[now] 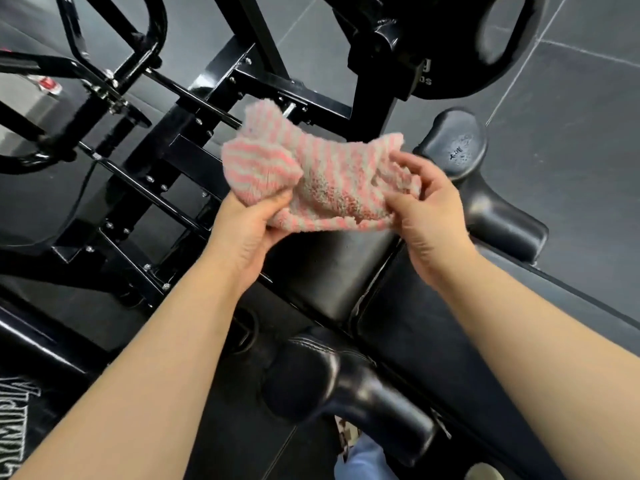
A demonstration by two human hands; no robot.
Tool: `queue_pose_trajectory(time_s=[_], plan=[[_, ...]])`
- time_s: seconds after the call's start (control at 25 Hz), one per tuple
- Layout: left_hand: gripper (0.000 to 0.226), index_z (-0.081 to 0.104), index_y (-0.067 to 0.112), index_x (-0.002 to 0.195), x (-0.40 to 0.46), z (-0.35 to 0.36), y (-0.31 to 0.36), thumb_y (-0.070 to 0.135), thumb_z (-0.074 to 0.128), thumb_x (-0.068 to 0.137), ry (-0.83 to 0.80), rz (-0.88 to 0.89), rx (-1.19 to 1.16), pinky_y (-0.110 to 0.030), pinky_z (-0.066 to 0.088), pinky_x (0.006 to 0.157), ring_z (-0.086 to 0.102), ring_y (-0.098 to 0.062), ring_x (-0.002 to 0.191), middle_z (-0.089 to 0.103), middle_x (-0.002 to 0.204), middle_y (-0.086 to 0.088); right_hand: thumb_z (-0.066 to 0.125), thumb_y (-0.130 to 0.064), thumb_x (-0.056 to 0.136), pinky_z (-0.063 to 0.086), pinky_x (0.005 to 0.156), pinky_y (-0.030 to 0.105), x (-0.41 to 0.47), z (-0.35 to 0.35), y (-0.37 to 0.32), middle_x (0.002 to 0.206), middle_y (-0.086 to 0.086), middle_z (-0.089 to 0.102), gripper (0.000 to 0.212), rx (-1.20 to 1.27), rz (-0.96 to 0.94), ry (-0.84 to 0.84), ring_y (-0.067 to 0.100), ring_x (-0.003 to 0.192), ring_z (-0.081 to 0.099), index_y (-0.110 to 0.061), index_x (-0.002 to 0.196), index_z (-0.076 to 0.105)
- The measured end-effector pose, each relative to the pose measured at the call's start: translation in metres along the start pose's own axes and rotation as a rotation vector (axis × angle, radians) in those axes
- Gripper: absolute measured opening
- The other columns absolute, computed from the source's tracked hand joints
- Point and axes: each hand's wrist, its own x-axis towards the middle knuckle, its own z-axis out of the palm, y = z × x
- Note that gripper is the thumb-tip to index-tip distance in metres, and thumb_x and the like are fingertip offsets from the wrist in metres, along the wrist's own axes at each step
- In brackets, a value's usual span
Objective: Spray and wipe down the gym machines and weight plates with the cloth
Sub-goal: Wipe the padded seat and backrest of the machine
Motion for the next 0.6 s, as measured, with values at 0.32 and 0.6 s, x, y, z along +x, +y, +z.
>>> queue_pose_trajectory(time_s=[0.32,0.6], plan=[[0.032,0.048,0.004,0.117,0.011,-0.045,-0.079,0.011,0.057,0.087,0.487,-0.203,0.76,-0.031,0.044,0.076,0.051,-0.026,0.106,0.05,0.124,-0.016,0.05,-0.011,0.086,0.031,0.1,0.031,-0.031,-0.006,0.088,0.139,0.013,0.041,0.045,-0.857,0.306,0.138,0.032,0.126,0.039,-0.014,0.131,0.05],[0.075,-0.007,0.026,0.15,0.029,-0.02,-0.096,0.05,0.029,0.089,-0.293,0.443,1.72,-0.054,0.004,0.115,-0.015,-0.036,0.142,-0.023,0.154,-0.015,0.039,-0.028,0.1,-0.007,0.11,0.02,-0.024,0.054,0.094,0.158,0.003,-0.012,0.057,-0.681,0.019,-0.207,0.015,0.145,-0.013,-0.017,0.15,0.015]])
